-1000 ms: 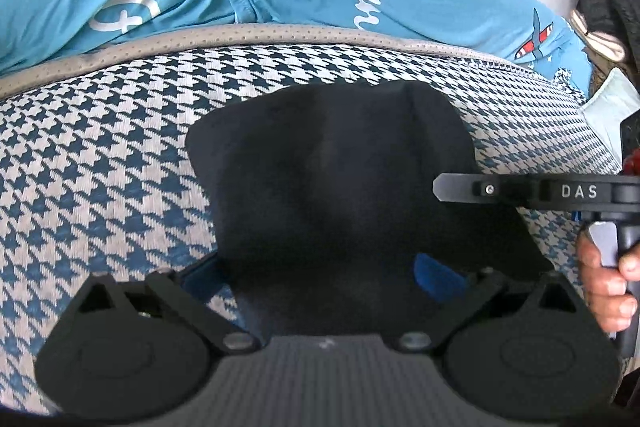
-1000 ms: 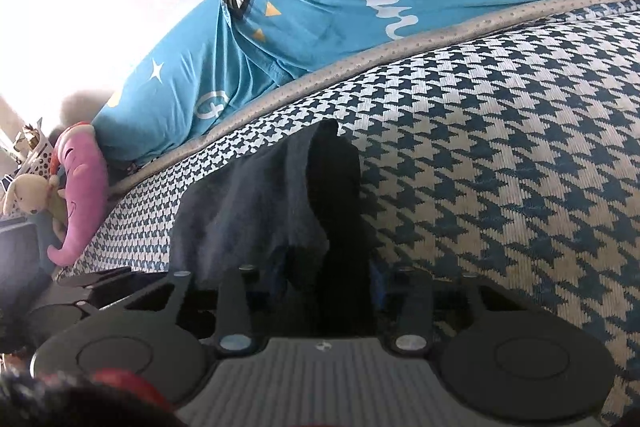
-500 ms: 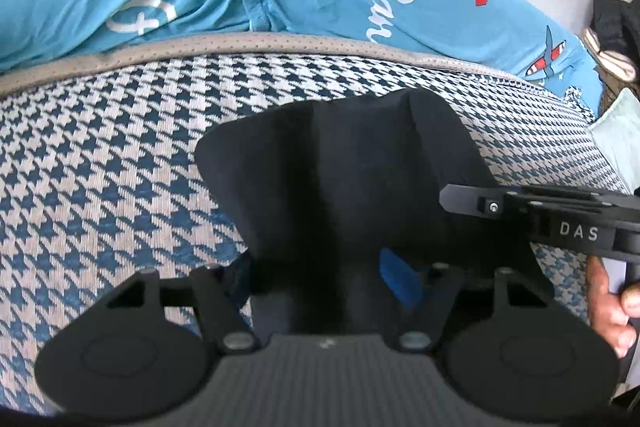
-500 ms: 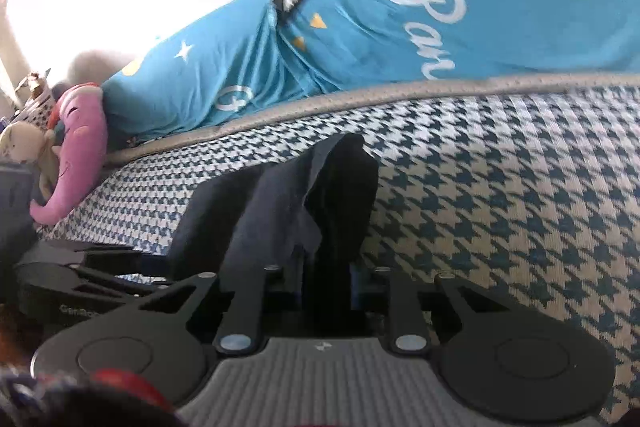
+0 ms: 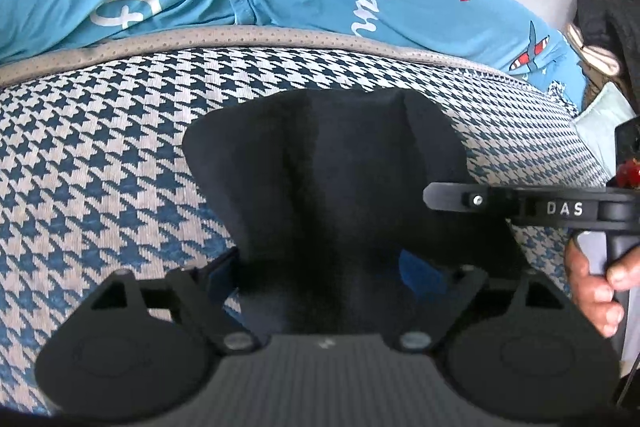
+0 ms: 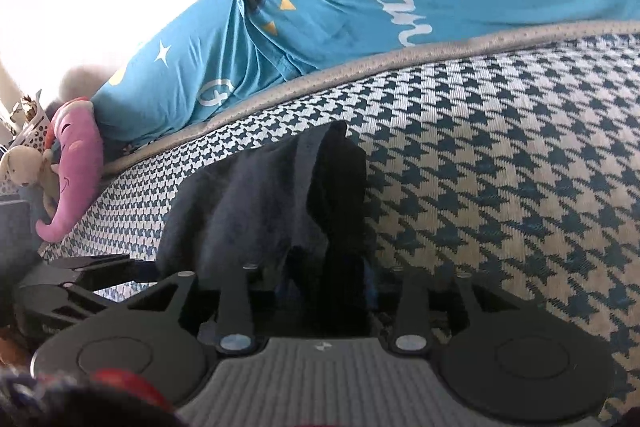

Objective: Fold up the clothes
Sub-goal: 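Grasp the black bundle's edge with the right gripper and lift it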

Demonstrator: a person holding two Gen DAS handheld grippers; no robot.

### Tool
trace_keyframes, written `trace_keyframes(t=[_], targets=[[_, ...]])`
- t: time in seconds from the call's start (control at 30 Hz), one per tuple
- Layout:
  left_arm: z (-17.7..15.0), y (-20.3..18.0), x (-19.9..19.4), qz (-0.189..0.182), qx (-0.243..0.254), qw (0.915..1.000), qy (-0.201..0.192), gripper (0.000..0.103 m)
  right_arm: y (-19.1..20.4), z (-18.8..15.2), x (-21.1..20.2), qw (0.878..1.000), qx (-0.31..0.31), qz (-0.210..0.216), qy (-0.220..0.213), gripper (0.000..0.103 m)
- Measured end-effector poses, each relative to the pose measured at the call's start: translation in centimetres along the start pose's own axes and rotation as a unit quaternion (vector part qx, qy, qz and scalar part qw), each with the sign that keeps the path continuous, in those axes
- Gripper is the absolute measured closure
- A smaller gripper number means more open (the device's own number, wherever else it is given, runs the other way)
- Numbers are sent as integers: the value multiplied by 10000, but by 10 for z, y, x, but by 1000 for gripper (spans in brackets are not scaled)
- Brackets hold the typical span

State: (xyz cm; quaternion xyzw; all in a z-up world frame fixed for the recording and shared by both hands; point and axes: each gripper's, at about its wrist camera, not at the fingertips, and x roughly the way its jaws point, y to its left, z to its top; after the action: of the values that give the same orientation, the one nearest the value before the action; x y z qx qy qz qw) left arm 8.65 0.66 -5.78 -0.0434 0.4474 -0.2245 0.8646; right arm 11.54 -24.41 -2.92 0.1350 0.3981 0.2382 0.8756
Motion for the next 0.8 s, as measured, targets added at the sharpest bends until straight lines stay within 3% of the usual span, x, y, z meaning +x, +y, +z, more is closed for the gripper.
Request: trace_keyframes(t=[0.17, 0.23, 0.27, 0.3, 0.4, 0.57, 0.8], targets=[[3, -7, 5, 150, -10, 9999, -2, 18, 4, 0, 4, 10000, 7, 5, -40, 65], [4, -11, 6, 214, 47, 9998, -25, 35, 5, 0, 5, 10000, 10, 7, -56, 70], [4, -14, 6, 210, 64, 9997, -45, 51, 7, 0, 5, 10000, 0, -2, -72, 73], [4, -17, 6, 204, 81, 9997, -67, 59, 9, 0, 5, 9999, -28, -31, -104, 77], [-1, -28, 6, 392, 233, 9988, -186, 70, 21, -1, 3, 9993, -229, -194, -220, 82], [-5, -36, -2, 781, 340, 9954, -427, 83, 42, -2, -4, 9963, -604, -455, -405, 83], [-10, -42, -21, 1191, 293, 9896, -754, 84, 72, 0, -17, 9916, -950, -413, -769, 83]])
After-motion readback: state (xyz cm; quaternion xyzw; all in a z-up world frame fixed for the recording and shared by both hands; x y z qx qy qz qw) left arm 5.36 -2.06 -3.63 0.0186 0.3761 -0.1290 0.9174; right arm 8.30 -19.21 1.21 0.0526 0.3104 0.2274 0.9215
